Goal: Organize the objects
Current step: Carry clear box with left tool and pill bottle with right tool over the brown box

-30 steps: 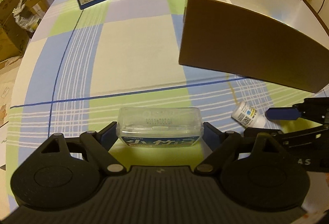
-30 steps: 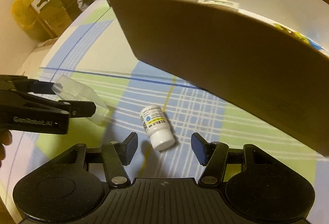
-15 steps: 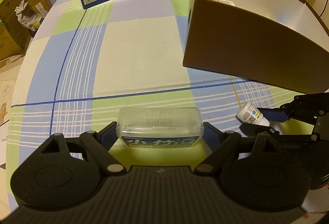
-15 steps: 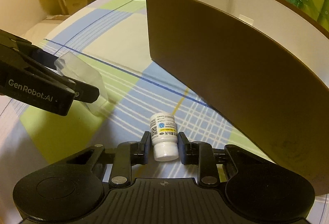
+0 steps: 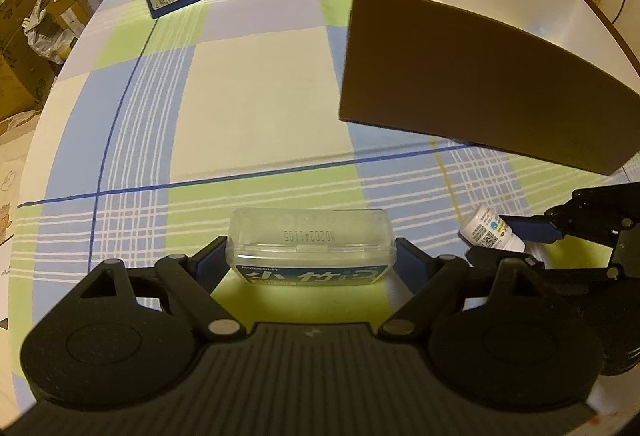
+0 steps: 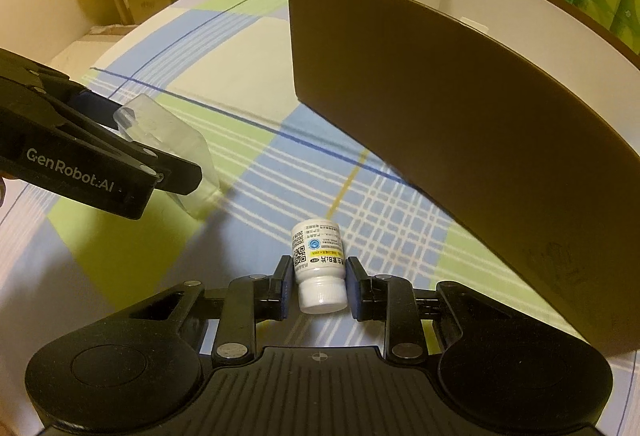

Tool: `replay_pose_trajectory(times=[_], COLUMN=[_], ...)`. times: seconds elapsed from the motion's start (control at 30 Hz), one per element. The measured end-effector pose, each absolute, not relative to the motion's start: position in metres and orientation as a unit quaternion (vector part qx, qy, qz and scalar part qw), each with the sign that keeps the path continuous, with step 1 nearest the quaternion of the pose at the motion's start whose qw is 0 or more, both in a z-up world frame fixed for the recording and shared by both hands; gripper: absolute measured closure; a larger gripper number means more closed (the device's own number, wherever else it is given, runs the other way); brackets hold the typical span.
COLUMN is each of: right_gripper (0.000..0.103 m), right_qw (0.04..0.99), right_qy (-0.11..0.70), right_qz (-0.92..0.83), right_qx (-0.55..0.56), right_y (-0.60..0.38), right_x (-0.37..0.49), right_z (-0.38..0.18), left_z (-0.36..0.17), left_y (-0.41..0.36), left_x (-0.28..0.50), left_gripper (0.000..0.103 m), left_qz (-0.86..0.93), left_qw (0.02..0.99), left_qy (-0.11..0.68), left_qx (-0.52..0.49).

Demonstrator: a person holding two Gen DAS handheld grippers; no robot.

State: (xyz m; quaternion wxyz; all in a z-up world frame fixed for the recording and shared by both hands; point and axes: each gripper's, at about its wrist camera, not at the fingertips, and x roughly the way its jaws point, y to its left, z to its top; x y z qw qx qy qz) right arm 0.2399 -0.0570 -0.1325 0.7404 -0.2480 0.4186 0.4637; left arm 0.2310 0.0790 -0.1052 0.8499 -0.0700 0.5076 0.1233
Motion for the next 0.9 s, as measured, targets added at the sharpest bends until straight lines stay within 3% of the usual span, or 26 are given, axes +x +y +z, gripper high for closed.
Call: replay_pose_trajectory(times=[0.9], right_gripper=[0.079], right_qw=[0.758], right_qy=[0.478], right_qz=[0.398], right_qx=[-0.198], right_y=[-0.136], right_x=[0.228], right_z=[-0.118], left_z=[-0.092], left_y=[0.019], left_x=[0.208], left_gripper=[0.019], left_qz=[0.056], left_qw=[0.859], left_qy=[0.507], left_qx=[-0.042])
